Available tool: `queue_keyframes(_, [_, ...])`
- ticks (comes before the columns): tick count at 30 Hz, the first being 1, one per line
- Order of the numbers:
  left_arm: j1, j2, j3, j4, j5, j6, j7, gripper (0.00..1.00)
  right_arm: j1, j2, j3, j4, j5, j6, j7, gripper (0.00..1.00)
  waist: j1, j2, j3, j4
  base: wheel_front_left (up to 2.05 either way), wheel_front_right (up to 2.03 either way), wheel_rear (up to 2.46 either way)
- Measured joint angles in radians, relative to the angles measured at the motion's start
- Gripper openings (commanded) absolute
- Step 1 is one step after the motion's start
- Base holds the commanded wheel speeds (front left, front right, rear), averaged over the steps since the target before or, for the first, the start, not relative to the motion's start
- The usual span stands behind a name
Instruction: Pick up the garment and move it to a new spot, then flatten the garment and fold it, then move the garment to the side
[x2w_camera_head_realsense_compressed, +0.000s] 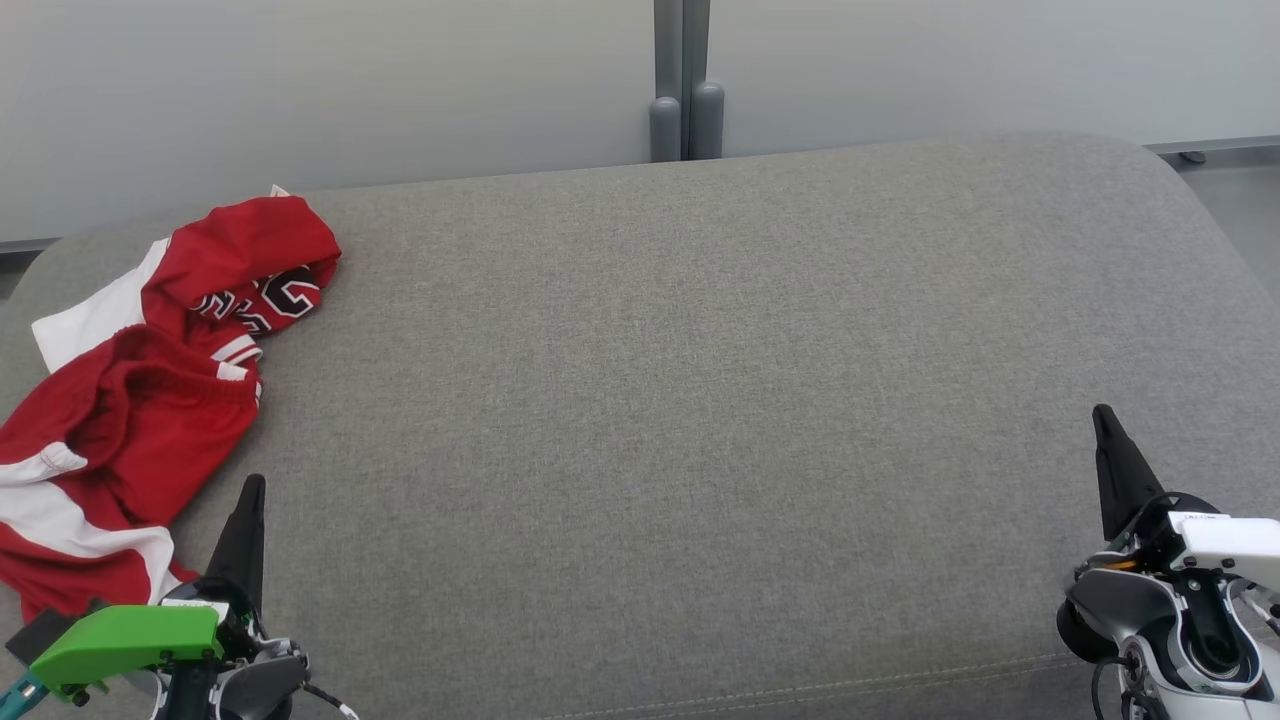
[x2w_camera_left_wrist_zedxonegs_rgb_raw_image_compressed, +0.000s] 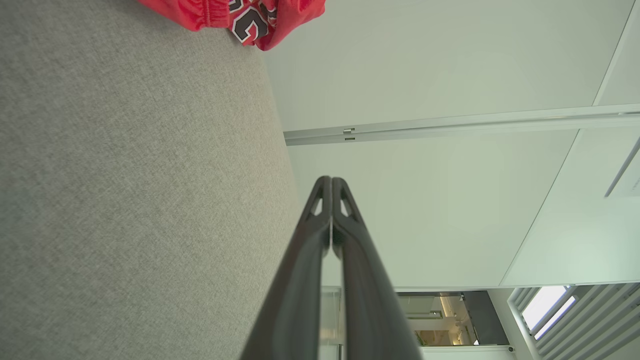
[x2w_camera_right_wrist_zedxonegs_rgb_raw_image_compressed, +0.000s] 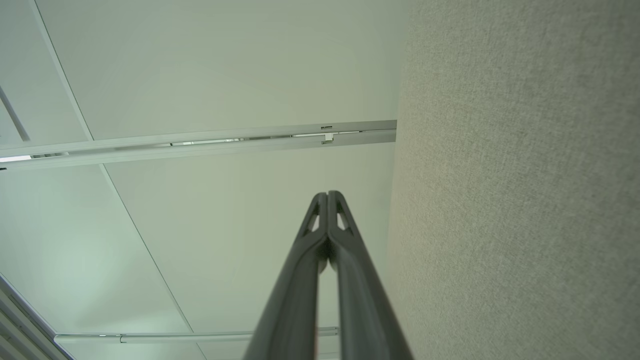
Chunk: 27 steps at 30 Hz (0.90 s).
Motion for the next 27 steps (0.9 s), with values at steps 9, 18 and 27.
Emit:
queue_keyframes(9, [0.000, 0.000, 0.000, 0.000, 0.000, 0.000, 0.000, 0.00, 0.000, 0.000, 0.000, 0.000, 0.000, 0.000, 0.000, 0.00, 0.0000, 0.0000, 0.000, 0.000, 0.00, 0.00, 0.00])
queue_keyframes(18, [0.000, 0.000, 0.000, 0.000, 0.000, 0.000, 0.000, 0.00, 0.000, 0.000, 0.000, 0.000, 0.000, 0.000, 0.000, 0.00, 0.0000, 0.0000, 0.000, 0.000, 0.00, 0.00, 0.00])
queue_keyframes(27, [0.000, 0.000, 0.000, 0.000, 0.000, 0.000, 0.000, 0.00, 0.000, 0.000, 0.000, 0.000, 0.000, 0.000, 0.000, 0.00, 0.0000, 0.0000, 0.000, 0.000, 0.00, 0.00, 0.00])
